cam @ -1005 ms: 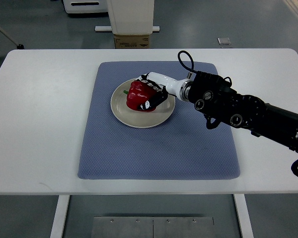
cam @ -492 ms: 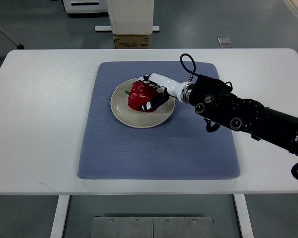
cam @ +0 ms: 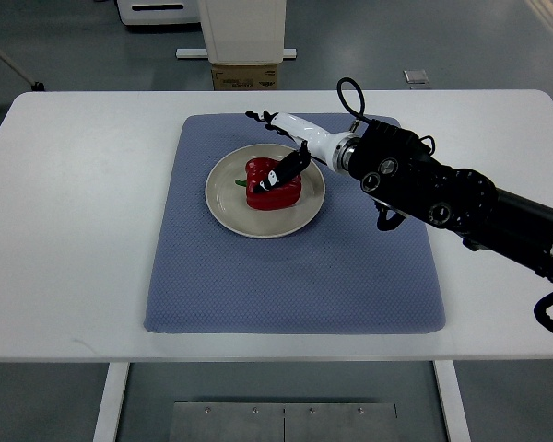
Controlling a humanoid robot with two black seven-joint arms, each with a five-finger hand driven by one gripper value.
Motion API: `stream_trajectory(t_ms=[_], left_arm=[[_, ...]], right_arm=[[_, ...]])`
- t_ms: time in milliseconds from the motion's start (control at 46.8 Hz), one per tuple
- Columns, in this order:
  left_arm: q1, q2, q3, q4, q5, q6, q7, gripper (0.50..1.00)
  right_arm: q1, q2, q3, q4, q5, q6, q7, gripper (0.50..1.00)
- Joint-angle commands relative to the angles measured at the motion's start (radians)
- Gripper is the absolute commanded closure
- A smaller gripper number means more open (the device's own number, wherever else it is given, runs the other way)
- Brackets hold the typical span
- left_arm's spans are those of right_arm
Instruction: Place red pepper on plate with right hand
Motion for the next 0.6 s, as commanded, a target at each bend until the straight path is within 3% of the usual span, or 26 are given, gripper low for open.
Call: stream_trajectory(t_ms=[0, 342, 578], left_arm=[[0.0, 0.0, 0.0, 0.0, 0.0, 0.0, 0.0, 0.5], [0.0, 0.0, 0.0, 0.0, 0.0, 0.0, 0.001, 0.5], [0.0, 0.0, 0.0, 0.0, 0.0, 0.0, 0.001, 0.5]], right_arm=[[0.001, 0.0, 0.017, 0.0, 0.019, 0.0, 0.0, 0.502], [-0.011, -0.124, 0.128, -0.009, 0.131, 0.0, -0.005, 0.502], [-0.103, -0.157, 0.341, -0.054, 0.134, 0.0, -0.017, 0.502]])
